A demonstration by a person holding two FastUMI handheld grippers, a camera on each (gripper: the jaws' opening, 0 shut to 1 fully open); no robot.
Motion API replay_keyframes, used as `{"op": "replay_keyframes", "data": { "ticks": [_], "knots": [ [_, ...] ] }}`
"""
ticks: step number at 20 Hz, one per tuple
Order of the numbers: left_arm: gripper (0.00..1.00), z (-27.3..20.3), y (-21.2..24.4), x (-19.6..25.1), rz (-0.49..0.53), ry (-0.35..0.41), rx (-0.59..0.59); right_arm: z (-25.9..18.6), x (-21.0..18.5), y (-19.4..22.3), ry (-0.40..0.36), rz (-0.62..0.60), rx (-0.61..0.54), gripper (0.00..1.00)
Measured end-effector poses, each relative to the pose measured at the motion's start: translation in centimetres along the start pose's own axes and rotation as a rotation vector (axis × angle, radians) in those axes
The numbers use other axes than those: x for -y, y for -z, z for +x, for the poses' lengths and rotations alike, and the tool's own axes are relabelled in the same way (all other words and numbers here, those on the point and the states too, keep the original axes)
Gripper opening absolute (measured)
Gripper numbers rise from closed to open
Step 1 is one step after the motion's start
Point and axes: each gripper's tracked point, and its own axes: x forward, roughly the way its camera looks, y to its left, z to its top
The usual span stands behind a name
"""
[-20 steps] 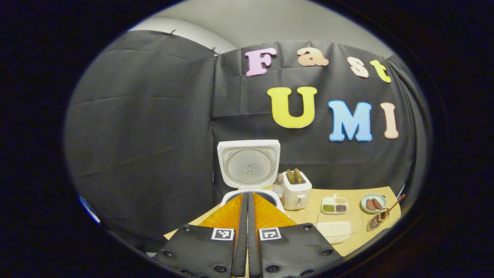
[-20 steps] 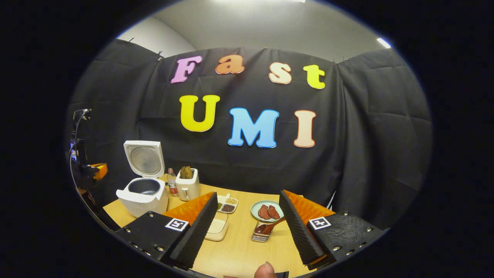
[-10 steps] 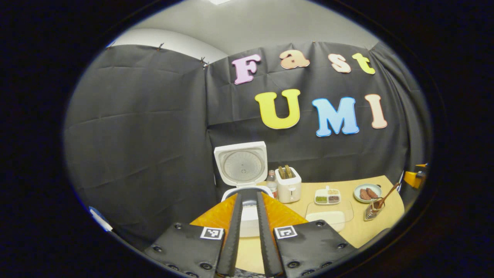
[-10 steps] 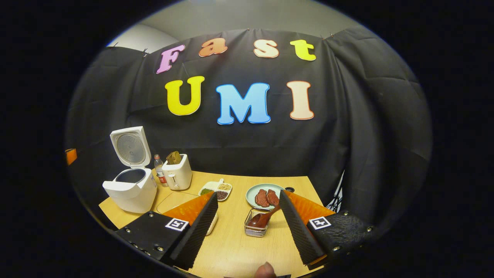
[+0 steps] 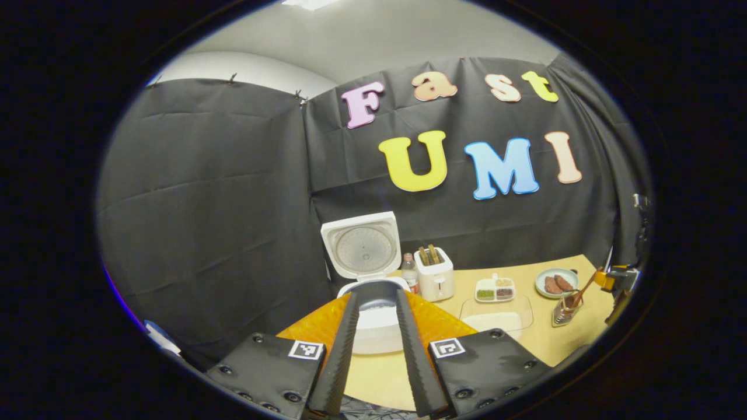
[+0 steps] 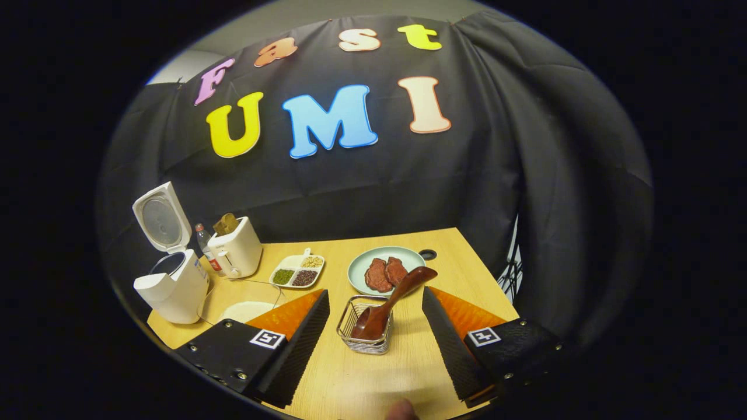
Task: Close the left gripper, press the button to open the rice cooker; take a wooden spoon from the chopstick holder with the right hand, scoop a spoonful of rice and pour it into the rice cooker, then put the wooden spoon back into the chopstick holder.
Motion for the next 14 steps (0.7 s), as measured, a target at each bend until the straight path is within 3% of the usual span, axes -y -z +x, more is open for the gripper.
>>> {"op": "replay_keyframes", "data": {
  "ticks": [10, 13, 14],
  "knots": [
    [0.58, 0.5, 1.9, 1.3, 0.034, 0.021, -0.054, 8.5, 1.5, 2.9, 0.039, 0.172, -0.093, 0.99],
    [0.58, 0.7, 1.8, 1.8, 0.031, 0.021, -0.054, 10.1, 1.6, 3.2, 0.055, 0.214, -0.114, 0.94],
    [0.58, 0.7, 1.9, 1.7, 0.029, 0.020, -0.053, 10.5, 1.8, 3.6, 0.067, 0.224, -0.128, 0.84]
  ]
}}
